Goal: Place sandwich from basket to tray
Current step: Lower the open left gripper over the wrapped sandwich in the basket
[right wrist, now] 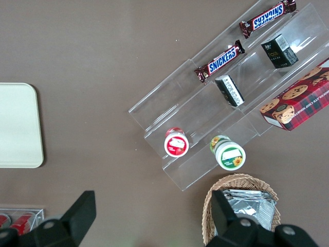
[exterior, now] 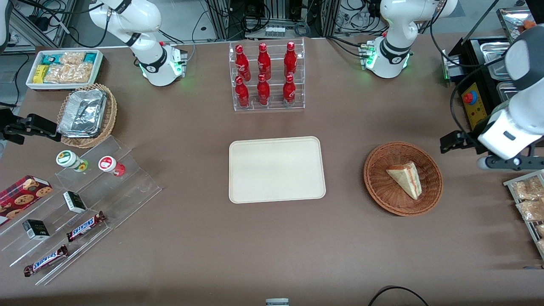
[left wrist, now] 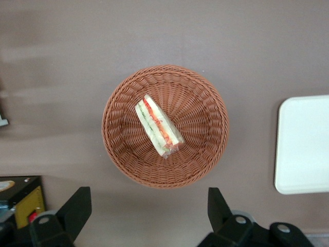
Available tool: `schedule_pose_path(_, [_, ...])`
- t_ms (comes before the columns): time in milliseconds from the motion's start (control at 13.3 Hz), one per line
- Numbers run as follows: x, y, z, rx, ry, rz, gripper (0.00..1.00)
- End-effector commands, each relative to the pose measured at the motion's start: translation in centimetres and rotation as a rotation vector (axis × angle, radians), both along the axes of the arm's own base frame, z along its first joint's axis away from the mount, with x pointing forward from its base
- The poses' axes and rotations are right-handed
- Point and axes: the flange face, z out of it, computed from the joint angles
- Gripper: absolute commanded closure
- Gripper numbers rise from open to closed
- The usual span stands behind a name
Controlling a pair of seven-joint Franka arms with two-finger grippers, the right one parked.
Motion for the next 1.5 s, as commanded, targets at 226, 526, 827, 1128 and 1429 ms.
schedule_pose_path(226, [-1.4, -0.6, -5.8, 0.023, -0.016, 0.237, 0.00])
schedule_pose_path(526, [-1.8, -0.9, -11.9, 0.021, -0.052, 0.423, 0.00])
schedule_pose_path(827, [-2.0, -0.8, -16.9, 0.028, -0.021, 0.441, 0.00])
schedule_pose_path(1128, [-3.5, -0.8, -21.0, 0.027, -0.016, 0.471, 0.00])
schedule_pose_path(1429, [-3.3, -0.8, -22.9, 0.018, -0.029, 0.496, 0.00])
